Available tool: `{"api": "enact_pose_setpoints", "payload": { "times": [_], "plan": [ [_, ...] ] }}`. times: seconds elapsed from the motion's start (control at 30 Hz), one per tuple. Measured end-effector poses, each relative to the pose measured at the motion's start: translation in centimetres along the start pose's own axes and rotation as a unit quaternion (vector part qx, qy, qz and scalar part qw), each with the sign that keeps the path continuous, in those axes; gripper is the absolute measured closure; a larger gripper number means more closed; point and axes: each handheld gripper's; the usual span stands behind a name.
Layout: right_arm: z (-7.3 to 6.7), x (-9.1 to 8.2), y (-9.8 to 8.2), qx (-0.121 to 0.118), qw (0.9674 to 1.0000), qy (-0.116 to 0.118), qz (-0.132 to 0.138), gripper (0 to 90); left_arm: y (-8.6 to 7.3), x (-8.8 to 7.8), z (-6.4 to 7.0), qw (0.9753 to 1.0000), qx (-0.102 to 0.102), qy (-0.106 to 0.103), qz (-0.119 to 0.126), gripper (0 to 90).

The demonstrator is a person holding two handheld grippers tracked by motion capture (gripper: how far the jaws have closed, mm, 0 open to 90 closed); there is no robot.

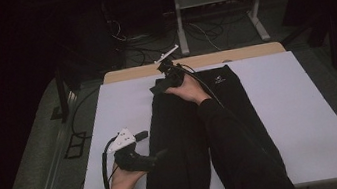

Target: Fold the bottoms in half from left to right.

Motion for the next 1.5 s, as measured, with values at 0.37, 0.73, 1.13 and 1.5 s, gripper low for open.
{"api": "enact_pose_setpoints", "payload": {
  "times": [0.37, 0.73, 1.13, 1.5],
  "plan": [
    [-0.2, 2.7, -0.8, 0.034, 0.9991, -0.025, -0.002, 5.0, 0.0, 0.0, 0.0, 1.0, 0.0, -0.001, 0.002, 0.0],
    [-0.4, 4.4, -1.6, 0.049, 0.9973, -0.055, 0.01, 15.6, 0.0, 0.0, -0.1, 1.0, -0.001, -0.001, 0.002, 0.0],
    [-0.9, 5.5, -2.2, 0.054, 0.9944, -0.088, 0.022, 36.5, 0.0, 0.1, -0.1, 1.0, 0.0, -0.003, 0.001, 0.0],
    [-1.4, 6.3, -2.4, 0.065, 0.991, -0.115, 0.021, 67.5, 0.0, 0.0, -0.3, 1.0, -0.005, -0.002, 0.005, 0.0]
  ]
}}
Point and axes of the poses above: each handheld gripper's, and its own axes: x roughly forward along the jaws, y roughly out of its top, z roughly to its right, and after that the axes turned 6 degrees about x, right-handed
